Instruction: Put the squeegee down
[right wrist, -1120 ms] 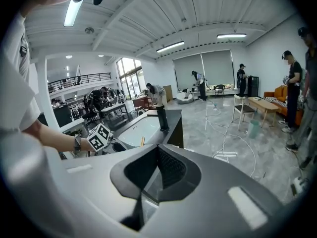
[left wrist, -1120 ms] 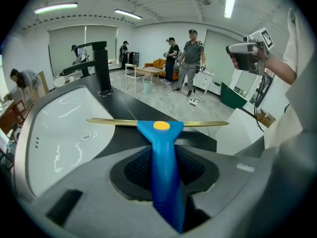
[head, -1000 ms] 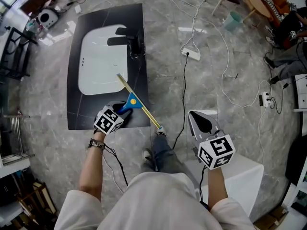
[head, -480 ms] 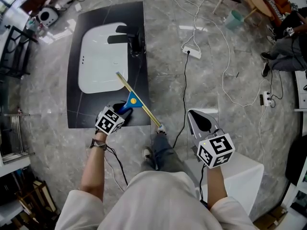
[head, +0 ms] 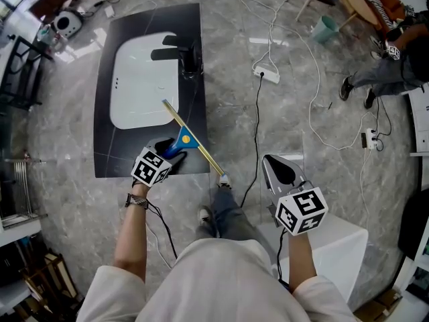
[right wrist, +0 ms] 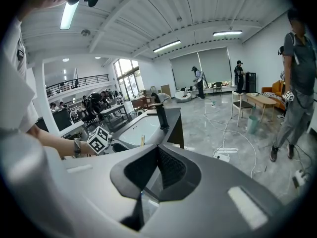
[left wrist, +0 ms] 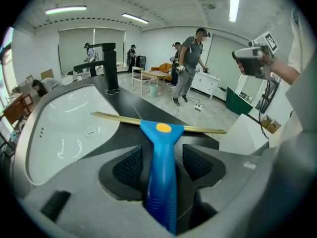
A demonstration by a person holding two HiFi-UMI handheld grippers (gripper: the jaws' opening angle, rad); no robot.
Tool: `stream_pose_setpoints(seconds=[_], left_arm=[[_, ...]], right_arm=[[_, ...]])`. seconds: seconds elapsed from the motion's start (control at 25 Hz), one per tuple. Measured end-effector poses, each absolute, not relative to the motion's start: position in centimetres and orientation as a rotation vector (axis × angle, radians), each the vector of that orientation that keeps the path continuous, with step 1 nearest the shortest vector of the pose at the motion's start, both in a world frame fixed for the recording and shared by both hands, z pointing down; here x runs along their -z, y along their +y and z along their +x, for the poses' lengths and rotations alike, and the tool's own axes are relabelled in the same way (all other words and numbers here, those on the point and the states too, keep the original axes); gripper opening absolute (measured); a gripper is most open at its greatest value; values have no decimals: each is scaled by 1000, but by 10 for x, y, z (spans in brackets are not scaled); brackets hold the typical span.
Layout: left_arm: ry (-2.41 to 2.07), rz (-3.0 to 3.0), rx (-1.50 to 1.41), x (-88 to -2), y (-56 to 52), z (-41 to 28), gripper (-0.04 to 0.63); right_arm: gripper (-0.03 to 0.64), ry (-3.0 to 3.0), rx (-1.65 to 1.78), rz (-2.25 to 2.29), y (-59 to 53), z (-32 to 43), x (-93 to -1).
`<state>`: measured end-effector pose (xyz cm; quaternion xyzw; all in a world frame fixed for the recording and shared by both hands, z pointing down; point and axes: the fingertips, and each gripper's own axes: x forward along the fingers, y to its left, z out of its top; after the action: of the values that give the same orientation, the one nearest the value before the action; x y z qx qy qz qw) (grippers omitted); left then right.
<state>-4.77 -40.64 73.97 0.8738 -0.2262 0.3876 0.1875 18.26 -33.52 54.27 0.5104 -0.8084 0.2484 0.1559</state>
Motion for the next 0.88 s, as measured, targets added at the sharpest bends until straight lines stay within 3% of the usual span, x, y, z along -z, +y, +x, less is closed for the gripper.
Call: stream_pose_setpoints(seconds=[0.56, 0.88], left_arm=[[-859, 2549, -895, -663, -391, -75, 268], [-990, 2622, -811, -604, -366, -92, 214]], right_arm=[[6, -2374, -639, 1457, -321, 164, -517], [7, -2427, -527, 1440, -310, 137, -484]])
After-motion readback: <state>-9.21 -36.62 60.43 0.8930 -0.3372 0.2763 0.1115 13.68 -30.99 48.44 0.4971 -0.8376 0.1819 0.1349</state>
